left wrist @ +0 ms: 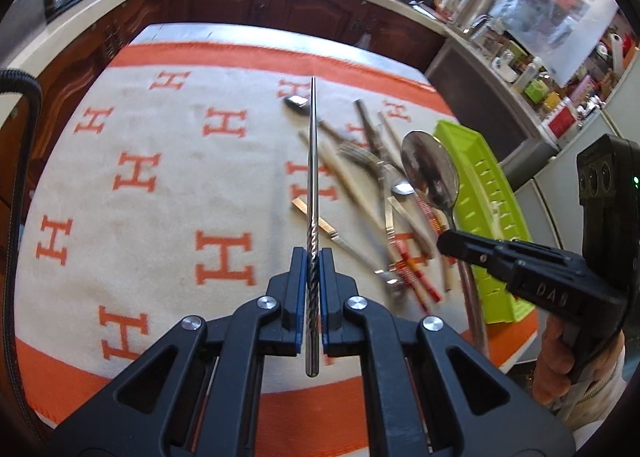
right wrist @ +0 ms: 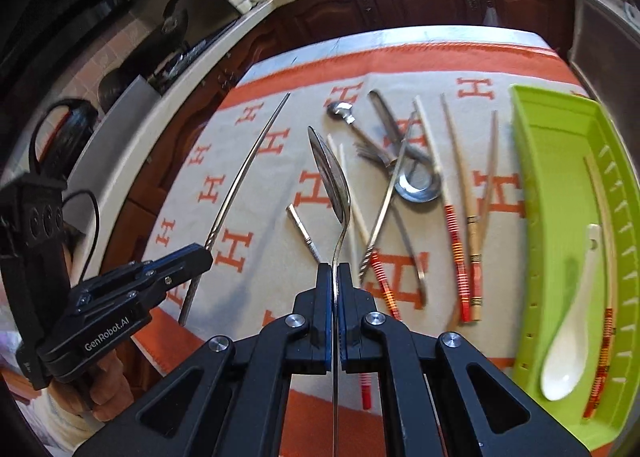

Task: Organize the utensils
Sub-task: 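Carry the spoon and twisted chopstick into the green tray and open both tools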

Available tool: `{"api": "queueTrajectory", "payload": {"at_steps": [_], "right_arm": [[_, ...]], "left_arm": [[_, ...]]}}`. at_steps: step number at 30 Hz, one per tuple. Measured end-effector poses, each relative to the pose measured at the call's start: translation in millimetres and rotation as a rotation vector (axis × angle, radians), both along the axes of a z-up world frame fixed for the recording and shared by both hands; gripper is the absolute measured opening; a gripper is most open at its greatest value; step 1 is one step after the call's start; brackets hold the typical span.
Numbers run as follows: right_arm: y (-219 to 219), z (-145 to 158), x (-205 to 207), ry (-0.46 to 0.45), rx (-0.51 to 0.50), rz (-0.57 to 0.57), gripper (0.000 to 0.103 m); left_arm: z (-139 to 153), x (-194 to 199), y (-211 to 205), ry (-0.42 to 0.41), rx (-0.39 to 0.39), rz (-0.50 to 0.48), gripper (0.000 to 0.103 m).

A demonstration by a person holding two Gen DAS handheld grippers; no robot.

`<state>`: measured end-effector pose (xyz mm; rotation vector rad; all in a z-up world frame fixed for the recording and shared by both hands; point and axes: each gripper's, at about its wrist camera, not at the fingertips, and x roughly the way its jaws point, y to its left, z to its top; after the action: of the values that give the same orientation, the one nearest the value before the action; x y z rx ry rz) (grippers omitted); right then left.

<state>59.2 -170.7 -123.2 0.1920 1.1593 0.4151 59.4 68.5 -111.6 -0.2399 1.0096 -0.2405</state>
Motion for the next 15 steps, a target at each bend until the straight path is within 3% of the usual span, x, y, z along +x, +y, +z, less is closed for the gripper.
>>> {"api": "queueTrajectory", "payload": {"at_steps": [7,15], "right_arm": [[-84,32,13,-0.023,-0.002,-0.162,0.002],[-160,19,34,-0.004,-0.116,-0.252,0.002]], "left_arm": [[41,16,-61,-0.031,-0.014,-0.092,0.003],[54,37,-164,-0.021,-0.007,-0.236,0.003]]}}
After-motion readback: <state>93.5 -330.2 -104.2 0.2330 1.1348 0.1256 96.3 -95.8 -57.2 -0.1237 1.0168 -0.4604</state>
